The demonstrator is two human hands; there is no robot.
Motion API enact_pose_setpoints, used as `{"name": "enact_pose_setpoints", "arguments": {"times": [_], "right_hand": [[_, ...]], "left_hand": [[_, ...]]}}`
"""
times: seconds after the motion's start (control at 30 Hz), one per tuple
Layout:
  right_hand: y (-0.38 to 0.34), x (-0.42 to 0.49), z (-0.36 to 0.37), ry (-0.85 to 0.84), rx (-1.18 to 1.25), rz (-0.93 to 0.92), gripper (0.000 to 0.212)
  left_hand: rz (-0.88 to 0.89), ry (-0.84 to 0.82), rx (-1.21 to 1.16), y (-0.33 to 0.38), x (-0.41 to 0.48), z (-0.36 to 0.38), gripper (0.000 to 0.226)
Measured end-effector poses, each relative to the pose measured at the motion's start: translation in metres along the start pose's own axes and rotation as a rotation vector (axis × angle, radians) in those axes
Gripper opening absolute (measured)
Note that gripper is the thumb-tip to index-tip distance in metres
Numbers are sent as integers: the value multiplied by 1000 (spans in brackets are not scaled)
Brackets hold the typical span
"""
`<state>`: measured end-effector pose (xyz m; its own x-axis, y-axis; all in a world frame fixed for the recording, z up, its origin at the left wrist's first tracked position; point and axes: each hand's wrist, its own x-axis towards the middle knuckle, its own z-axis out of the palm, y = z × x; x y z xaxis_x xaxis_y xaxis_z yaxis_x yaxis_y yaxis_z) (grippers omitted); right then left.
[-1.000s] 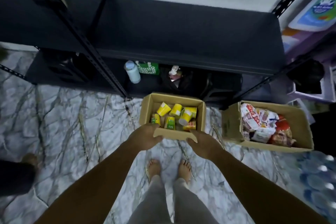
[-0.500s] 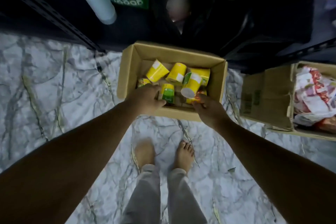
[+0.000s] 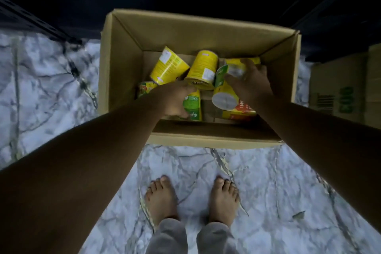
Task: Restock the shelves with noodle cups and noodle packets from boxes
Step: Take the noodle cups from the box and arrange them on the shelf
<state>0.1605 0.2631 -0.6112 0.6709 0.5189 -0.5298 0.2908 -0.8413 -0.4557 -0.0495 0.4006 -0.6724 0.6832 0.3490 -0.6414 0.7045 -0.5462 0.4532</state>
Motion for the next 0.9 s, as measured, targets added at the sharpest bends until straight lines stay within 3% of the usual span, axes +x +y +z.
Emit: {"name": "enact_pose_setpoints", "arguments": {"times": [0.03, 0.1, 0.17, 0.27, 0.37, 0.47, 0.6, 0.67, 0.7, 0.77, 0.83, 0.9], "right_hand": [[2, 6, 3, -10, -6, 9, 78], [4, 11, 8, -27, 11, 48, 78], [6, 11, 9, -15, 35, 73, 76], [8, 6, 9, 7, 100, 95, 74], [12, -2, 6, 22, 194, 84, 71], [21, -16, 1, 79, 221, 19, 69], [31, -43, -6, 122, 108, -174, 53], [36, -52, -5, 104, 16, -303, 44], [36, -54, -4, 70, -45, -354, 42], [34, -55, -2, 10, -160, -457, 40], [25, -52, 1, -45, -252, -558, 39], [14, -48, 3, -128, -336, -612, 44]], "left_hand": [[-131, 166, -91, -12, -32, 57, 70], [-449, 207, -321, -31, -102, 191, 32], [-637, 203, -487, -48, -147, 286, 17], [-737, 390, -511, -70, -138, 274, 15], [-753, 435, -668, -64, -140, 265, 16], [-814, 427, -648, -65, -142, 267, 15], [-733, 461, -529, -76, -145, 266, 19], [-653, 366, -583, -69, -156, 277, 17], [-599, 301, -636, -59, -143, 249, 18], [-462, 204, -525, -44, -96, 138, 25], [-204, 246, -163, -10, -36, 7, 43], [-79, 307, 166, 8, -25, -30, 73]]}}
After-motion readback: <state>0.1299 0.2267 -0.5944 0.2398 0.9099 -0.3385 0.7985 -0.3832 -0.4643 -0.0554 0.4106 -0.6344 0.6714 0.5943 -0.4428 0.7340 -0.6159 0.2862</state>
